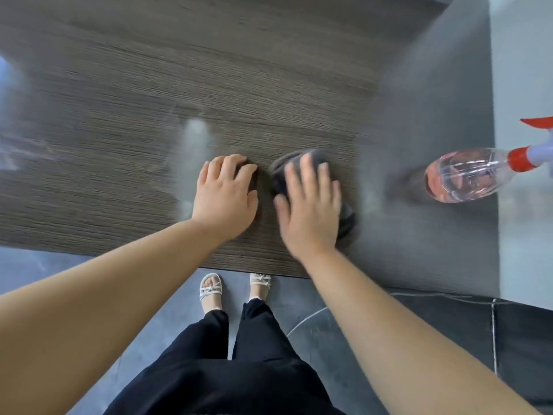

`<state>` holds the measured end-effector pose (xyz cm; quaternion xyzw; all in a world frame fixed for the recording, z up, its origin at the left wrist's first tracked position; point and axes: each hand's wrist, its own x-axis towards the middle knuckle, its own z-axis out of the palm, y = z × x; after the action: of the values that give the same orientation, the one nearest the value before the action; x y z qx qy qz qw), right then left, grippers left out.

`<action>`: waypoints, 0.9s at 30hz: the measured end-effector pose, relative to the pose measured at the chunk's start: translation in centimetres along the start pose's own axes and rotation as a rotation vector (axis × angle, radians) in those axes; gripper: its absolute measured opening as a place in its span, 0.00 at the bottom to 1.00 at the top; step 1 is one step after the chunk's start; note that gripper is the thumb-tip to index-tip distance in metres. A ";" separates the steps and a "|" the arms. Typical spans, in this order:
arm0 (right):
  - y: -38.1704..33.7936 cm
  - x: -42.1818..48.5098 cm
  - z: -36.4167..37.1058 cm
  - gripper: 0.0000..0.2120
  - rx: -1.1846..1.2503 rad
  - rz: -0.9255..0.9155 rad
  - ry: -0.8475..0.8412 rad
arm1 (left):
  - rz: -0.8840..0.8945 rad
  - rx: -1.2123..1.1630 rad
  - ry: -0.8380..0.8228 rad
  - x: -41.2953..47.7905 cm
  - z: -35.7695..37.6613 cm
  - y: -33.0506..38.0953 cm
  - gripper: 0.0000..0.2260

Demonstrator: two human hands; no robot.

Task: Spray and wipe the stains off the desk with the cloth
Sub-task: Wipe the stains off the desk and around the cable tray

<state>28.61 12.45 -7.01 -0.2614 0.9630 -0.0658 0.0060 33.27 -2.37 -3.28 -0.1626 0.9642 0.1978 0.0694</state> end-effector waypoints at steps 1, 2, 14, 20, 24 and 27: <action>0.2 -1.8 -0.1 0.25 -0.006 -0.218 -0.042 | -0.002 -0.033 0.018 -0.1 -0.1 -0.1 0.21; 1.2 -3.4 -0.4 0.24 0.000 -0.402 -0.083 | -0.006 -0.067 0.025 -0.3 -0.2 -0.2 0.22; 0.7 4.5 0.1 0.28 0.019 0.007 -0.038 | -0.135 -0.112 -0.041 -2.0 -0.9 -1.3 0.20; 5.2 -1.7 -1.5 0.26 0.062 -0.485 -0.112 | -0.126 -0.157 -0.048 -1.3 -1.0 0.5 0.19; 7.6 -3.3 -3.5 0.29 0.162 -0.262 -0.048 | 0.031 -0.170 -0.081 -0.3 -0.7 2.7 0.20; 8.2 -3.9 -4.2 0.27 0.193 -0.149 -0.042 | 0.233 -0.106 -0.180 0.3 -0.5 3.6 0.27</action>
<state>27.67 21.93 -3.97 -0.3316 0.9298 -0.1528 0.0463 31.73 0.48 -1.59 -0.0345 0.9545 0.2692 0.1235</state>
